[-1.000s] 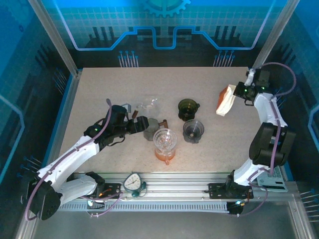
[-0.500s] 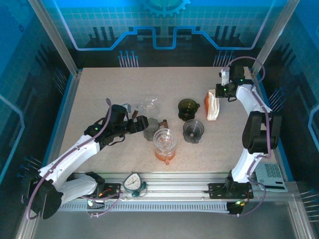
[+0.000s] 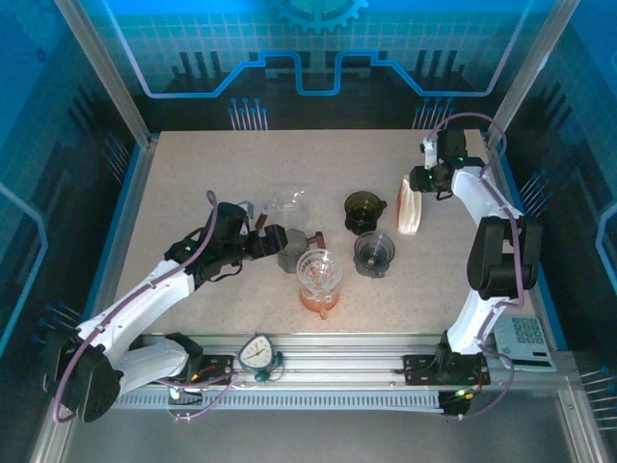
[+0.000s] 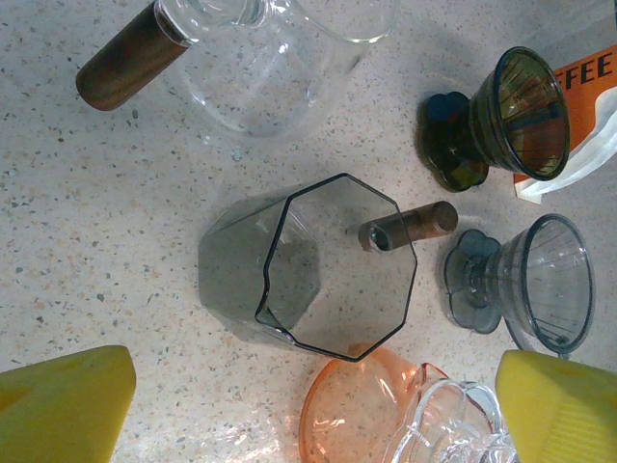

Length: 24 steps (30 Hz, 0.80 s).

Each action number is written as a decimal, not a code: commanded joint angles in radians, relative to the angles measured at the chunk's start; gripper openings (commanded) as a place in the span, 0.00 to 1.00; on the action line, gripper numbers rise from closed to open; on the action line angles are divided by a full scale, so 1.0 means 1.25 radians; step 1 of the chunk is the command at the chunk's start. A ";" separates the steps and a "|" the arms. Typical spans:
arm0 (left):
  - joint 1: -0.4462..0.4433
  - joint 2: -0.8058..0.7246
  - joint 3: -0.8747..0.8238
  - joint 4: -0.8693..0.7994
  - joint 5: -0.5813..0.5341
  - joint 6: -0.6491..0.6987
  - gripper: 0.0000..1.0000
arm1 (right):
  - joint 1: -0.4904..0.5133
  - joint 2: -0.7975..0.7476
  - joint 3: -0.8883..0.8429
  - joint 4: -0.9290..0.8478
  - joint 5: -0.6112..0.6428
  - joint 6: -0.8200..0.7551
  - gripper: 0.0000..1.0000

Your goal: Place the coffee filter in the dripper

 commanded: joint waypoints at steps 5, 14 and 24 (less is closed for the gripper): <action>0.009 0.000 0.009 -0.013 0.013 -0.016 0.99 | 0.015 -0.155 -0.088 0.051 -0.014 0.086 0.43; 0.010 0.000 0.011 -0.022 0.013 -0.016 0.99 | 0.057 -0.173 -0.174 0.072 -0.020 0.132 0.34; 0.010 0.007 0.007 -0.021 0.016 -0.019 0.99 | 0.089 -0.125 -0.144 0.070 0.051 0.155 0.24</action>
